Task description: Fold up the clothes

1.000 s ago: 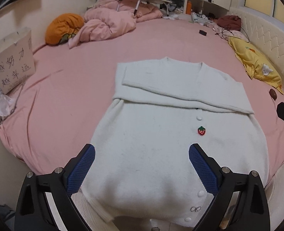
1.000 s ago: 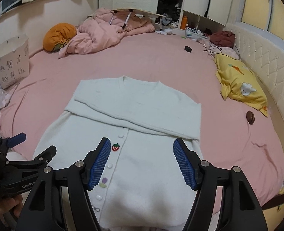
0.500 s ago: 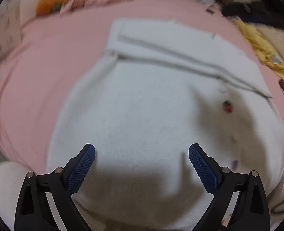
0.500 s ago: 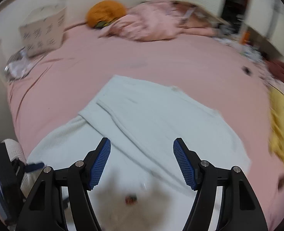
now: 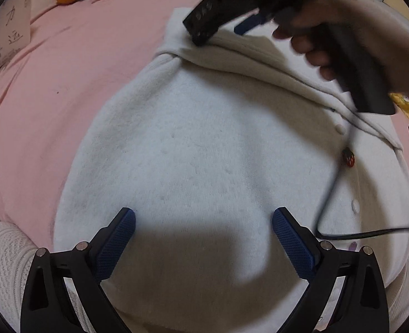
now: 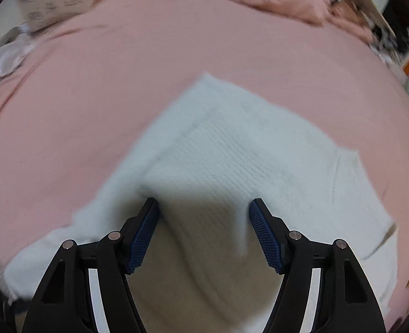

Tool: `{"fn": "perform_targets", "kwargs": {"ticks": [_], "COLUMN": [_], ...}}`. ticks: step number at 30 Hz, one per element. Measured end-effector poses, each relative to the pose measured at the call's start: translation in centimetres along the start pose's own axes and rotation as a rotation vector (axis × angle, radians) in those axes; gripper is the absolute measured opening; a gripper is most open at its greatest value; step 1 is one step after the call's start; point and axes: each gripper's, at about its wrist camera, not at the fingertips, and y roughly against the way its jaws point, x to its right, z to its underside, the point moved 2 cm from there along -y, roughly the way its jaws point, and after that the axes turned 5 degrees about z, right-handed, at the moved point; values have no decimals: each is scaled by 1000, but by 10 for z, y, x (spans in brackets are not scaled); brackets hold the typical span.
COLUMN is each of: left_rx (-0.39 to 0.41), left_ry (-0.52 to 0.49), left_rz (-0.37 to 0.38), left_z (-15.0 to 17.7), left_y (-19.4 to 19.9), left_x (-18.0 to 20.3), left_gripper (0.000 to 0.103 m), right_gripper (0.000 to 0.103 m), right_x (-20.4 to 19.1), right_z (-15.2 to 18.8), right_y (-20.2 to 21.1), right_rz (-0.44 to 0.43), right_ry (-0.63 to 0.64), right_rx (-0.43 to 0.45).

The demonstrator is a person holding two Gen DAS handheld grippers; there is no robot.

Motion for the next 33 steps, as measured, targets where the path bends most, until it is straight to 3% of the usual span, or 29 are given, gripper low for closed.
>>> {"fn": "perform_targets", "kwargs": {"ticks": [2, 4, 6, 13, 18, 22, 27, 33], "left_rx": [0, 1, 2, 2, 0, 0, 10, 24], "left_ry": [1, 3, 5, 1, -11, -10, -6, -1], "left_rz": [3, 6, 8, 2, -14, -19, -26, -39], "left_z": [1, 2, 3, 8, 13, 15, 21, 23], "left_y": [0, 0, 0, 0, -1, -2, -2, -1], "left_x": [1, 1, 1, 5, 8, 10, 11, 7], "left_gripper": [99, 99, 100, 100, 101, 102, 102, 103], "right_gripper": [61, 29, 17, 16, 16, 16, 16, 16], "right_x": [11, 24, 37, 87, 144, 228, 330, 423], "right_z": [4, 8, 12, 29, 68, 143, 260, 403], "right_y": [5, 13, 21, 57, 102, 138, 196, 254], "right_rz": [-23, -37, -52, -97, -46, 55, 243, 479], "right_ry": [-57, -111, -165, -354, -476, -634, -833, -1008], "right_rx": [34, 57, 80, 178, 266, 299, 323, 315]}}
